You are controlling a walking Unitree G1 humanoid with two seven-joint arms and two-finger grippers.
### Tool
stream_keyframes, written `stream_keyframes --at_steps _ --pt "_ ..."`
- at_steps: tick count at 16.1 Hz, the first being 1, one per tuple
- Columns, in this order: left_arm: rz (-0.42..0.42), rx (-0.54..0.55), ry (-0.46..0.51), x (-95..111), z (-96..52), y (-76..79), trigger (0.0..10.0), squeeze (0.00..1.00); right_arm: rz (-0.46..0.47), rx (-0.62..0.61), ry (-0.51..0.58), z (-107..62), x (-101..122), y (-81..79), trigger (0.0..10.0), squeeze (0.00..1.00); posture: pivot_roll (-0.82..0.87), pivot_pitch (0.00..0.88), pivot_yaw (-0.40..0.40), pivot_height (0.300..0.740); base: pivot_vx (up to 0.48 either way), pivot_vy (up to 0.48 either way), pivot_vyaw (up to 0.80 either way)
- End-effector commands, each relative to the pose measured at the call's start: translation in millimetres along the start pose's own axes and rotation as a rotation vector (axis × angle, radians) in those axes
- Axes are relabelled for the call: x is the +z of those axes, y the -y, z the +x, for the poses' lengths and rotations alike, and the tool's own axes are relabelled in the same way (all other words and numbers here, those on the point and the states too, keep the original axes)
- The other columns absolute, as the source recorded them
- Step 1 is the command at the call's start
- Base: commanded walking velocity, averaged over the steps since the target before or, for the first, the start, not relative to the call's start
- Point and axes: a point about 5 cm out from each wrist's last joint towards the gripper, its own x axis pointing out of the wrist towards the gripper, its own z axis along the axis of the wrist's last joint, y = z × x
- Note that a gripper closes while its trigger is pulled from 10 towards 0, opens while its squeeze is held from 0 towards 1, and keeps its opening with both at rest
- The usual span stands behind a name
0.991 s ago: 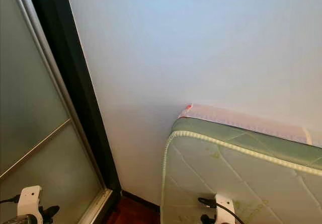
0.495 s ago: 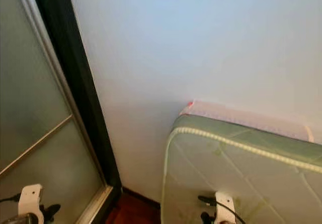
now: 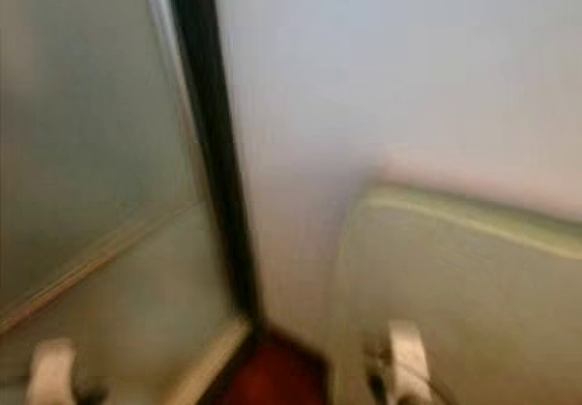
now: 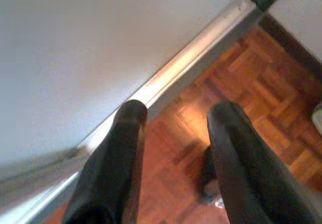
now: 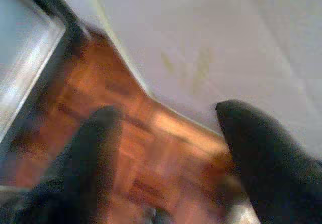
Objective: Clean up the room
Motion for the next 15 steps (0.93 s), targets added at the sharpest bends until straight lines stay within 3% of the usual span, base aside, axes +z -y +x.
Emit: stream_keyframes --at_steps 1,6,10,15 --pt "0.012 -0.002 0.047 17 0.6 0.5 10.0 0.00 0.012 0.009 0.001 1.0 1 -4.4 10.0 0.00 0.09 0.000 -0.018 0.740 -0.270 0.000 0.00" --pt "0.016 -0.003 0.041 15 0.5 0.2 10.0 0.00 0.012 0.009 0.002 0.9 0 -4.5 10.0 0.00 0.08 0.000 -0.016 0.740 -0.270 0.000 0.00" --pt "0.024 0.001 0.034 6 -0.3 -0.9 10.0 0.00 0.031 -0.007 0.010 -0.5 -9 -1.4 10.0 0.00 0.06 0.000 -0.015 0.740 0.000 0.000 0.00" --pt "0.049 0.013 -0.024 -24 -5.4 -9.3 10.0 0.00 0.077 -0.055 -0.025 -6.7 -40 9.4 10.0 0.00 0.04 0.035 -0.027 0.740 0.000 0.000 0.00"
